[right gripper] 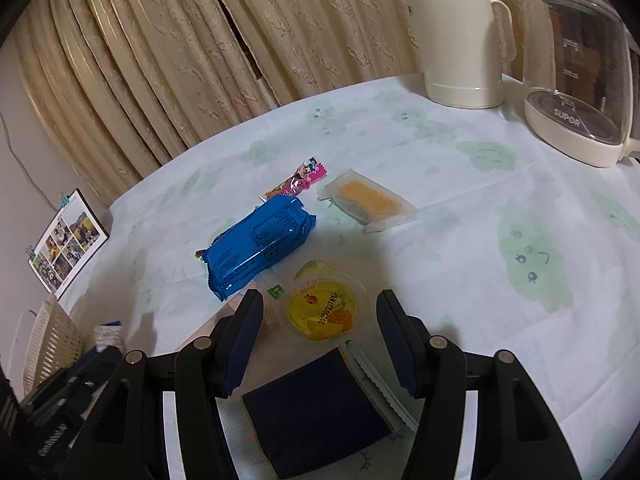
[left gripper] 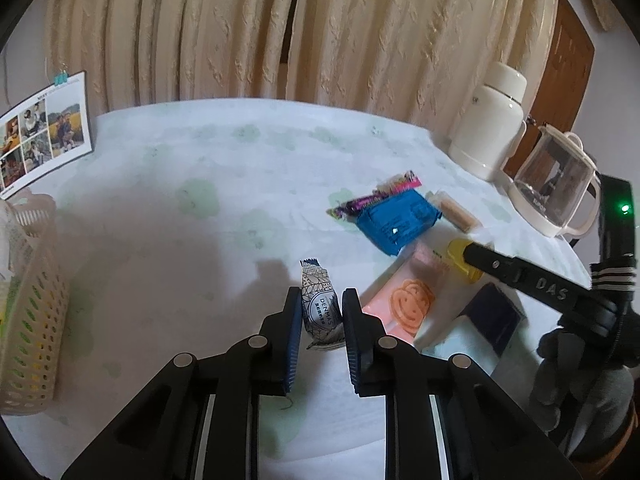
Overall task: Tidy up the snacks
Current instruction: 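Lift the silver snack bar with the left gripper while the right gripper closes around the yellow jelly cup, then carry the silver bar into the basket and open the left gripper while the right lifts the jelly cup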
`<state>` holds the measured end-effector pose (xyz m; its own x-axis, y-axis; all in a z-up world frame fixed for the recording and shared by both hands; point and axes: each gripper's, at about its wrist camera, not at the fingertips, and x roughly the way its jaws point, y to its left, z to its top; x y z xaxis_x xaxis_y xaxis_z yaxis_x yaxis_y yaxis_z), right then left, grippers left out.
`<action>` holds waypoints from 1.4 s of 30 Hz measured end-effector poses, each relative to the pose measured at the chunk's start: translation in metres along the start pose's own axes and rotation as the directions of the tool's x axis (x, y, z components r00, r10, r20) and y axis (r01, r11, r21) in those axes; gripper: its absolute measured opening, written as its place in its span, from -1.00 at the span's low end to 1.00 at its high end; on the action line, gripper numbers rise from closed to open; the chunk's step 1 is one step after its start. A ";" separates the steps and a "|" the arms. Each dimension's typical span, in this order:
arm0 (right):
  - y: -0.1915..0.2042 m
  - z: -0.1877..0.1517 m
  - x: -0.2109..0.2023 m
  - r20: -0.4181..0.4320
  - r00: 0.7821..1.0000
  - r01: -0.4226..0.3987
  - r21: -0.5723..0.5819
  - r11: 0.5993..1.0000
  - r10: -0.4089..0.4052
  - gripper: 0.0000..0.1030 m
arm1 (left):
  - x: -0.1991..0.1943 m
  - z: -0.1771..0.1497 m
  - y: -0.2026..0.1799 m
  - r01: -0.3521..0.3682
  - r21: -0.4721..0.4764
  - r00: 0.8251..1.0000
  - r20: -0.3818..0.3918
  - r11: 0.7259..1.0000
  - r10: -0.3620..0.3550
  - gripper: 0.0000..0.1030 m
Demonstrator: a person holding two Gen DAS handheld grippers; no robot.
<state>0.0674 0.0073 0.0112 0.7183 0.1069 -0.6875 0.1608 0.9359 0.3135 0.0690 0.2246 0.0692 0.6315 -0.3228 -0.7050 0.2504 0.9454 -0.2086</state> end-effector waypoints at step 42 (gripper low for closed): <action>0.019 -0.001 -0.012 0.046 0.993 -0.109 -0.030 0.994 0.110 -0.16 | -0.102 0.006 0.096 -0.413 -0.334 0.811 0.290 0.847 0.509 -0.59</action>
<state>0.0611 0.0238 0.0244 0.7622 0.1936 -0.6177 0.0613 0.9283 0.3666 0.0332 0.3485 0.1257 0.8519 0.2063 -0.4813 -0.2934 0.9493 -0.1124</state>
